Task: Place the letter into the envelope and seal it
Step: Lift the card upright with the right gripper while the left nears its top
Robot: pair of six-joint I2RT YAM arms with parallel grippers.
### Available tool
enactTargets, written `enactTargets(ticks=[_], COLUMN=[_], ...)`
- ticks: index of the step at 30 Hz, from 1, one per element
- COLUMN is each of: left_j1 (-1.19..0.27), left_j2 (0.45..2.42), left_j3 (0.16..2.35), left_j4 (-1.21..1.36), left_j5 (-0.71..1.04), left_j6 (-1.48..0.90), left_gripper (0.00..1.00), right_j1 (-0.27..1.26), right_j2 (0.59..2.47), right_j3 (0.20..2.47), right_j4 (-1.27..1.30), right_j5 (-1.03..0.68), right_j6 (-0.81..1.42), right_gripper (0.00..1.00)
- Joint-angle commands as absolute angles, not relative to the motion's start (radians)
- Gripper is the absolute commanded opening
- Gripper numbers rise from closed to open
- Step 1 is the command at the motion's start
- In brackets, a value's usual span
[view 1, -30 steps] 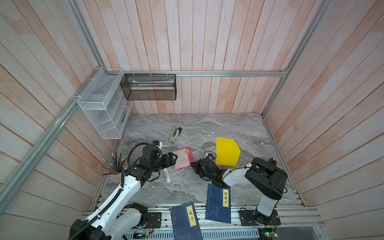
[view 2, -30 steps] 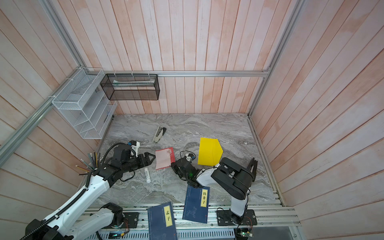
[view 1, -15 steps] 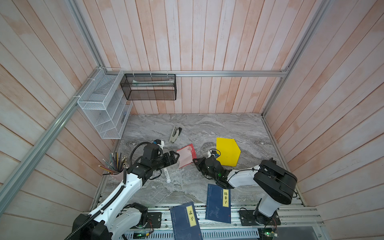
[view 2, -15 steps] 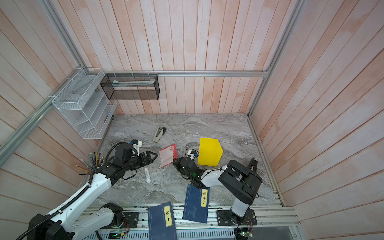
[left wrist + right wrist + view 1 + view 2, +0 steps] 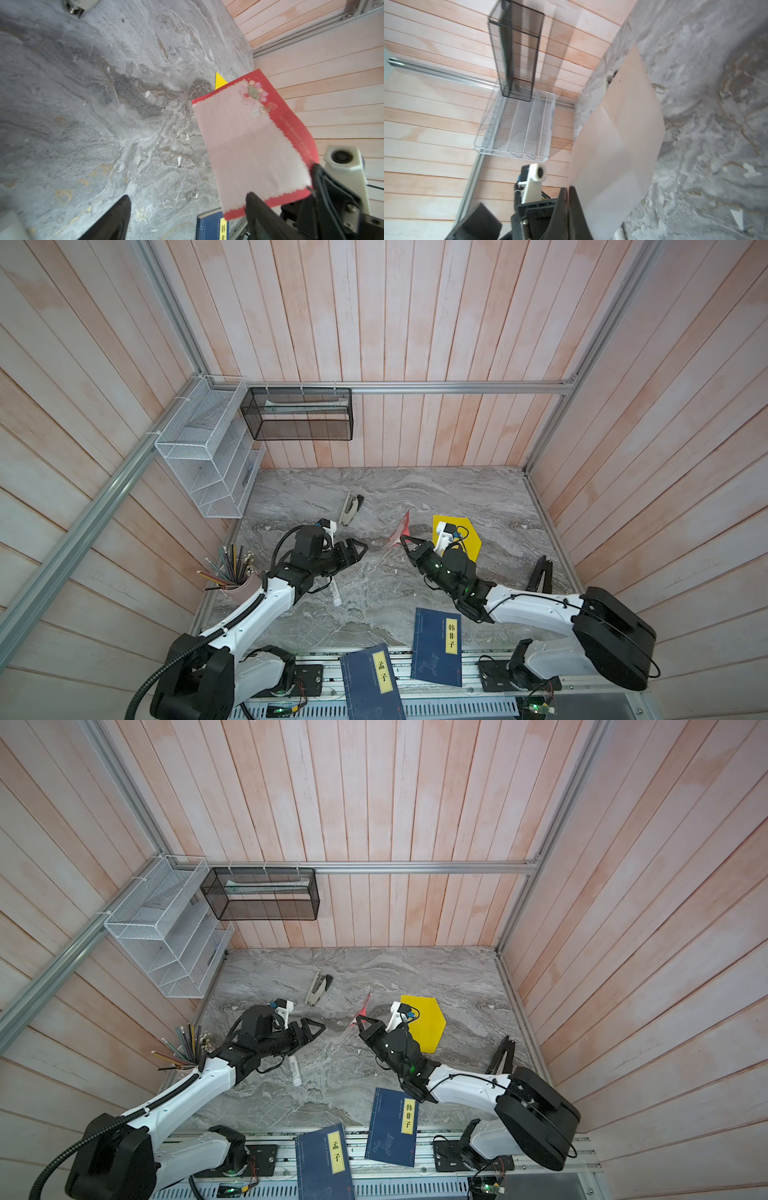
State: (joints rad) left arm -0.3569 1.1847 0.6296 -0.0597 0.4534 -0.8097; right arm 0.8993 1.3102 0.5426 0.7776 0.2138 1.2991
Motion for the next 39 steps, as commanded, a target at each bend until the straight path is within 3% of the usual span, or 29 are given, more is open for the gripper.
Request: enactTargets(ticks=[1, 10, 21, 30, 39], left_j1=[-0.361, -0.391, -0.43, -0.433, -0.435], left_j2=[1.231, 1.385, 1.62, 1.728, 1.75], left_j3=[0.596, 0.535, 0.594, 0.661, 0.724], left_j4=[0.152, 0.709, 1.147, 1.35, 1.373], left_j5=[0.553, 0.673, 0.698, 0.706, 0.692], left_j6=[-0.901, -1.232, -1.511, -1.617, -1.62], left_gripper=[0.88, 0.88, 0.87, 0.83, 0.83], right_j1=[0.874, 0.83, 0.784, 0.777, 0.764], right_j2=[1.21, 1.024, 1.029, 1.034, 1.053], right_j3=[0.535, 0.534, 0.534, 0.536, 0.463], right_j4=[0.699, 0.678, 0.808, 0.818, 0.909], right_j5=[0.236, 0.261, 0.033, -0.095, -0.164], right_j6=[1.195, 1.082, 1.062, 1.106, 1.202], right_gripper=[0.0, 0.0, 0.0, 0.0, 0.0])
